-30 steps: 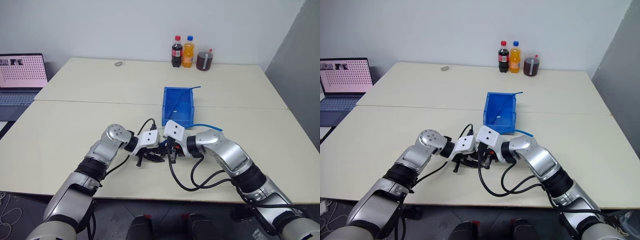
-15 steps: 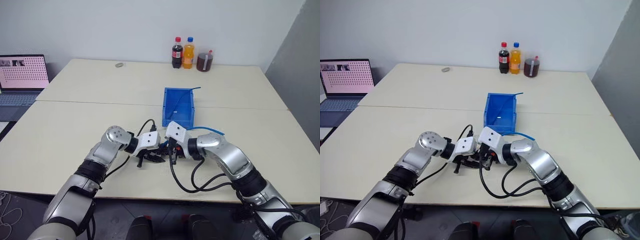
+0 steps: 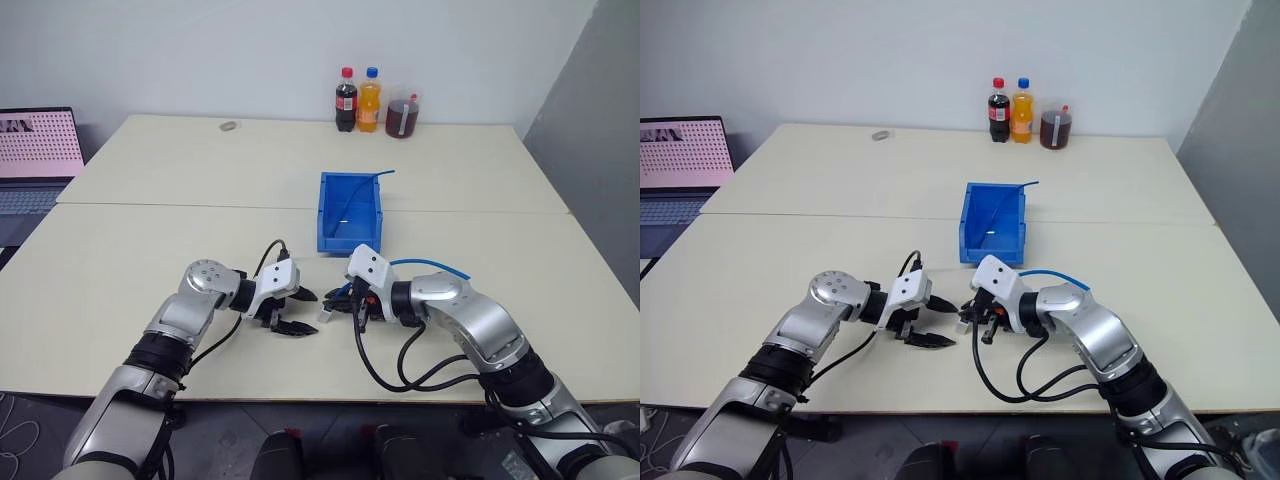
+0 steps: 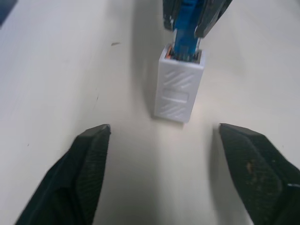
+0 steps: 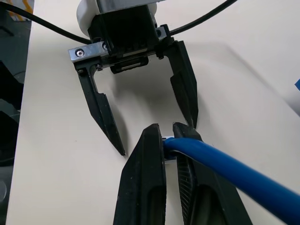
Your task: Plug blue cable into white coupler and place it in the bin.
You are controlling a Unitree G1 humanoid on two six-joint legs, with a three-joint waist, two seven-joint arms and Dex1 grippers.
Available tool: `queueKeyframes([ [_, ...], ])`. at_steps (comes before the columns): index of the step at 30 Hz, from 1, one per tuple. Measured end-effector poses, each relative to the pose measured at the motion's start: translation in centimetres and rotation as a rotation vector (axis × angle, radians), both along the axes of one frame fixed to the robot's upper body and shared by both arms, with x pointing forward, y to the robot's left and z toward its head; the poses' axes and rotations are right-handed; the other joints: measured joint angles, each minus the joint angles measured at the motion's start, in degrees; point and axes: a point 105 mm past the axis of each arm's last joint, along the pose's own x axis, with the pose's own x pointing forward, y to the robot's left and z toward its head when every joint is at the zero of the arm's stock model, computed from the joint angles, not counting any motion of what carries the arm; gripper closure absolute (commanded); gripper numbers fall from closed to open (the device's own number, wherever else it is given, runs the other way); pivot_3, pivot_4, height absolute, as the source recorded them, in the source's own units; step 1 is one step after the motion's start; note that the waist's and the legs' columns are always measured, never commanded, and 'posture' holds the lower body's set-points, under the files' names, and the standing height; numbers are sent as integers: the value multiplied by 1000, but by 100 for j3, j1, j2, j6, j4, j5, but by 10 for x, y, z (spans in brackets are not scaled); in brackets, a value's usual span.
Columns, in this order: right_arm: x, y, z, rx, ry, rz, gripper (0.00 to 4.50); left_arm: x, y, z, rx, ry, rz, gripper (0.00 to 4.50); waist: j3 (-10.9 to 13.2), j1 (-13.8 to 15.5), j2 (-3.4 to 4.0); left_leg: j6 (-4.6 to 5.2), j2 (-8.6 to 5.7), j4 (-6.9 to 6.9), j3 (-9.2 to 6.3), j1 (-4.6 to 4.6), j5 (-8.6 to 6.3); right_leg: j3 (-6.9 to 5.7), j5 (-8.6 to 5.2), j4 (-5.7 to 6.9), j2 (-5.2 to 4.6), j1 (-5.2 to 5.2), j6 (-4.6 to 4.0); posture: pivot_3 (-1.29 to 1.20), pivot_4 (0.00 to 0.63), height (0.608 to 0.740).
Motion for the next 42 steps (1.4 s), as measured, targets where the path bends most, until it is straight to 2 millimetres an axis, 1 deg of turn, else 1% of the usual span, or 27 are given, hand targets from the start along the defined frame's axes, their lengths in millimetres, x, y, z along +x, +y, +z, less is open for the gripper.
queueKeyframes([
  [3, 1, -4, 17, 58, -5, -24, 4445, -2, 13, 3, -6, -11, 55, 242, 25, 0, 2, 0, 3, 0, -3, -15, 0, -3, 0, 1, -1, -13, 0, 0, 150, 740],
  [4, 6, -11, 36, 107, -26, -51, 4445, -2, 22, 5, -6, -17, 104, 242, 37, 3, 5, 0, 3, 0, -4, -25, 0, -4, 1, 1, -1, -24, 1, 0, 150, 740],
  [5, 10, -15, 47, 136, -43, -74, 4445, -1, 25, 7, -11, -19, 135, 242, 44, 8, 7, 0, 2, 2, -6, -31, 0, -6, 1, 3, -2, -27, 1, 0, 150, 740],
  [6, 19, -24, 67, 176, -87, -120, 4445, 1, 31, 11, -23, -27, 185, 242, 55, 18, 5, 0, 1, 3, -7, -35, 1, -9, 2, 2, -3, -31, 2, 0, 150, 740],
  [9, 42, -42, 104, 253, -168, -236, 4445, 7, 34, 23, -59, -58, 252, 242, 60, 31, 5, -1, -1, 4, -7, -43, 1, -11, 1, 1, -6, -36, 1, 0, 150, 740],
  [11, 57, -50, 114, 276, -179, -293, 4445, 9, 34, 28, -69, -72, 278, 242, 62, 34, 5, 0, -5, 2, -4, -47, 1, -10, 2, 0, -9, -41, 1, 0, 150, 740],
  [12, 66, -53, 116, 281, -181, -314, 4445, 10, 34, 30, -74, -73, 289, 242, 63, 31, 5, 0, -5, 3, -1, -48, 0, -8, 2, -1, -10, -42, 0, 0, 150, 740],
  [14, 93, -58, 118, 274, -174, -386, 4445, 12, 30, 35, -92, -85, 289, 242, 72, 27, 4, 0, -7, 3, 10, -57, 1, 0, 5, 2, -11, -62, 4, 0, 150, 740],
  [16, 116, -59, 114, 243, -167, -429, 4445, 16, 26, 42, -101, -101, 282, 242, 77, 25, 3, 0, -7, 1, 18, -66, 1, 5, 9, 4, -11, -76, 1, 0, 150, 740],
  [17, 123, -58, 111, 230, -157, -434, 4445, 18, 24, 46, -106, -112, 277, 242, 78, 25, 2, 0, -6, 0, 19, -69, 1, 4, 18, 4, -10, -80, -17, 0, 150, 740],
  [19, 133, -53, 101, 189, -135, -425, 3739, 20, 21, 51, -111, -125, 267, 242, 80, 25, 4, 0, -6, -5, 22, -71, 1, 6, 21, 4, -10, -83, -25, 0, 150, 740],
  [20, 136, -53, 96, 164, -125, -417, 3638, 21, 20, 52, -112, -129, 264, 242, 81, 25, 3, 0, -7, -5, 24, -72, 1, 8, 21, 4, -10, -84, -26, 0, 150, 740],
  [21, 139, -53, 91, 135, -114, -409, 3322, 21, 20, 51, -111, -128, 264, 242, 85, 26, 3, -1, -7, -7, 26, -75, 0, 8, 19, 3, -11, -86, -30, 0, 150, 740],
  [22, 141, -55, 88, 107, -103, -403, 3240, 21, 20, 51, -110, -126, 264, 242, 88, 26, 4, -1, -7, -9, 27, -78, 0, 8, 17, 2, -13, -89, -32, 0, 150, 740],
  [23, 142, -59, 84, 79, -95, -392, 3045, 21, 20, 50, -109, -123, 264, 242, 90, 27, 4, -2, -8, -9, 26, -81, -1, 6, 16, 1, -14, -91, -35, 0, 150, 740],
  [25, 142, -75, 81, 7, -88, -367, 2538, 21, 18, 51, -107, -121, 254, 242, 102, 52, 4, -4, -11, -9, 22, -90, -2, -1, 14, 0, -19, -94, -38, 0, 150, 740],
  [27, 138, -103, 85, -51, -86, -361, 2058, 21, 21, 50, -103, -112, 257, 242, 114, 111, 10, -6, -17, -8, 24, -97, -4, -1, 14, -3, -27, -97, -39, 0, 150, 740],
  [28, 136, -111, 88, -67, -86, -356, 1880, 21, 23, 49, -100, -106, 260, 242, 116, 118, 12, -7, -17, -8, 26, -98, -4, -1, 13, -3, -29, -97, -38, 0, 150, 740],
  [29, 133, -119, 92, -81, -91, -347, 1745, 21, 25, 48, -95, -100, 264, 242, 117, 120, 12, -7, -16, -7, 25, -98, -4, -1, 13, -5, -28, -97, -38, 0, 150, 740],
  [30, 130, -121, 94, -91, -92, -335, 1421, 21, 26, 48, -94, -99, 267, 242, 117, 120, 12, -7, -16, -7, 24, -97, -4, -1, 13, -4, -28, -97, -38, 0, 150, 740],
  [31, 126, -123, 93, -106, -91, -318, 1231, 22, 26, 49, -95, -101, 266, 242, 117, 112, 12, -7, -14, -7, 23, -97, -4, -1, 13, -2, -25, -97, -38, 0, 150, 740],
  [33, 113, -131, 83, -139, -64, -288, 827, 22, 26, 51, -101, -104, 265, 242, 117, 114, 12, -7, -11, -4, 16, -96, -4, -4, 13, 1, -19, -95, -38, 0, 150, 740],
  [36, 94, -148, 55, -185, 9, -280, 98, 22, 28, 52, -111, -99, 274, 242, 118, 125, 12, -7, -12, 2, 14, -96, -4, -4, 13, 5, -19, -95, -37, 0, 150, 740],
  [37, 88, -152, 49, -203, 14, -279, 17, 23, 29, 52, -112, -99, 280, 242, 120, 120, 15, -7, -12, 7, 15, -97, -4, -2, 13, 6, -18, -95, -36, 0, 150, 740],
  [39, 73, -155, 42, -219, -4, -258, 17, 24, 35, 53, -118, -112, 314, 242, 120, 110, 15, -7, -11, 9, 14, -97, -4, -2, 13, 6, -18, -93, -35, 0, 150, 740],
  [40, 68, -155, 41, -203, -17, -262, 17, 25, 38, 52, -121, -118, 333, 242, 120, 91, 15, -7, -11, 8, 13, -97, -4, -1, 13, 6, -18, -93, -34, 0, 150, 740],
  [42, 59, -151, 47, -132, -59, -277, 17, 26, 45, 51, -125, -124, 374, 242, 120, 55, 15, -7, -9, 10, 10, -96, -4, -2, 13, 11, -15, -92, -34, 0, 150, 740],
])
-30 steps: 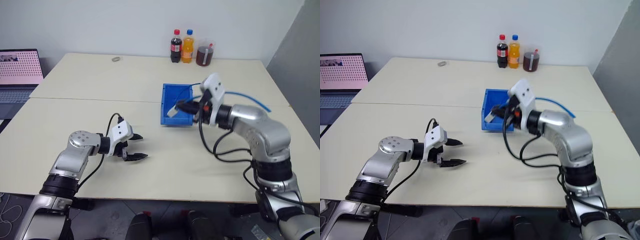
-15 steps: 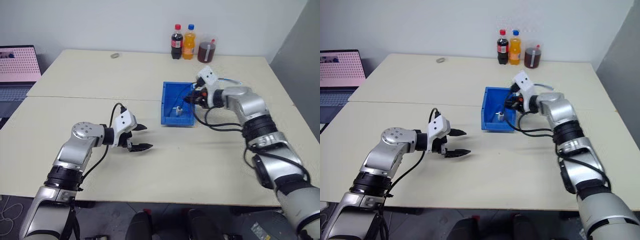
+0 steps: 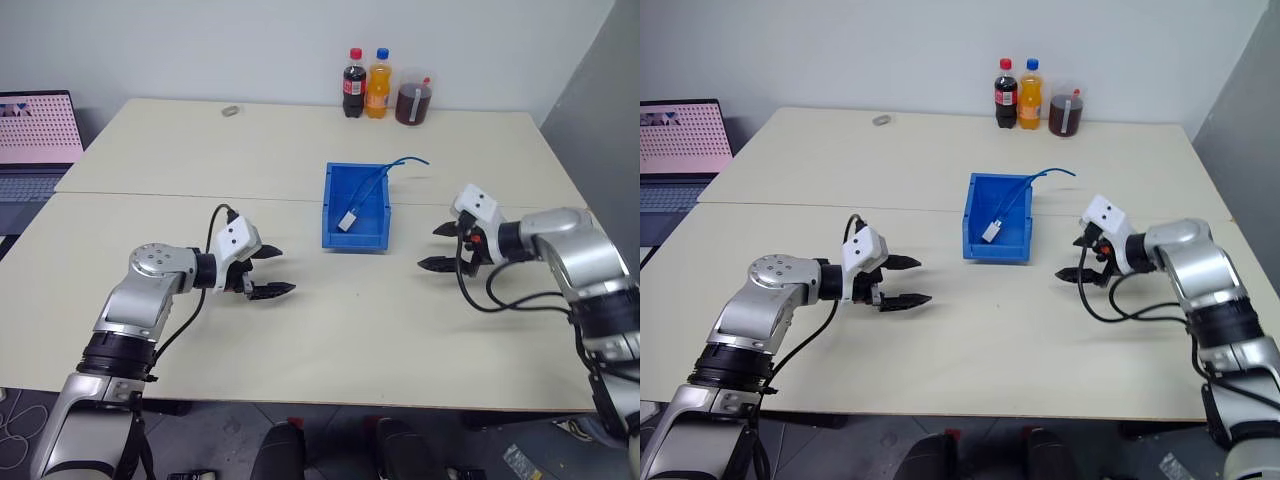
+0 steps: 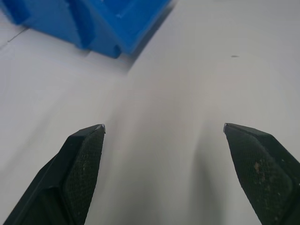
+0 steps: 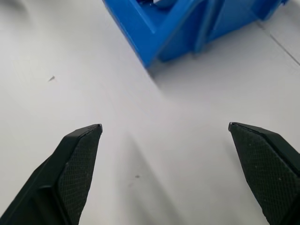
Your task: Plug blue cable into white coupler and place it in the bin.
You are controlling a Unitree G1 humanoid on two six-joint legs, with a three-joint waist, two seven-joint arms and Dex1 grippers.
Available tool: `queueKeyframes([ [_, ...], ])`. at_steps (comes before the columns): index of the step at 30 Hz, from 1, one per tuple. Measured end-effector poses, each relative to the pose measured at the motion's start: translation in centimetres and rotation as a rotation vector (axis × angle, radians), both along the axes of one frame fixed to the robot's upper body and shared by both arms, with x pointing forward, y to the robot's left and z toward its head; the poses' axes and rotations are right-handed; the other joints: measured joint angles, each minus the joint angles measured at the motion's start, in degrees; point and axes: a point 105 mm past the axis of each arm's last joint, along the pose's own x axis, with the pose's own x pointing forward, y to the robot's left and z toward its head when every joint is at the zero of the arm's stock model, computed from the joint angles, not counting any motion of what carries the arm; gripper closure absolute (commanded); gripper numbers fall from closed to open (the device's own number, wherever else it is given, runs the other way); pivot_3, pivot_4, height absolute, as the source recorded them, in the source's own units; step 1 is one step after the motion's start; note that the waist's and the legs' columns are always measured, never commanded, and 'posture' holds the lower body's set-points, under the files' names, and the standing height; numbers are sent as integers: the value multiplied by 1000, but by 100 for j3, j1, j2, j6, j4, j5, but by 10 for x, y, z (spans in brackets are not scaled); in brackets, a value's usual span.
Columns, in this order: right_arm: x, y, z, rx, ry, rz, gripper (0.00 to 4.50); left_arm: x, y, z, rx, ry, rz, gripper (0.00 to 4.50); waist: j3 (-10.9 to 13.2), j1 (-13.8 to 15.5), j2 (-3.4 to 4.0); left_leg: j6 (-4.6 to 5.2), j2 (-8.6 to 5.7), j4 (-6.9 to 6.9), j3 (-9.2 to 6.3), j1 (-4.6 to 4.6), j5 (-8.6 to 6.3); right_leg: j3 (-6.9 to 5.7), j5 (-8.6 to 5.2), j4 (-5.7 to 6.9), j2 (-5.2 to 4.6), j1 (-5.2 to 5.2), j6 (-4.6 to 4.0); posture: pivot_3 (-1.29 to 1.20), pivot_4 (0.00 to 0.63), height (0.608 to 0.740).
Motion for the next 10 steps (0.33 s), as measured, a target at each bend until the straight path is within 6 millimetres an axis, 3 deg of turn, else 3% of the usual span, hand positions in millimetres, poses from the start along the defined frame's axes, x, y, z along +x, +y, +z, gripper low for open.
queueKeyframes([
  [2, -15, 6, 7, 100, -54, -3, 17, -1, 9, -3, -14, -11, 58, 242, 0, -11, -1, 0, 2, 1, -10, 1, 0, -5, 0, 0, 2, 6, 0, 0, 150, 740],
  [6, -40, 15, 0, 225, -59, -30, 17, -5, 22, -4, -50, -23, 143, 242, 0, 1, -2, -2, 0, 2, -14, 0, 1, -9, 0, 0, 0, 9, 2, 0, 150, 740],
  [10, -47, 21, 5, 263, -96, -59, 17, -5, 22, 2, -76, -34, 161, 242, 0, -2, -2, -3, -4, 7, -5, 5, 2, 0, -2, -2, -3, 10, 48, 0, 150, 740],
])
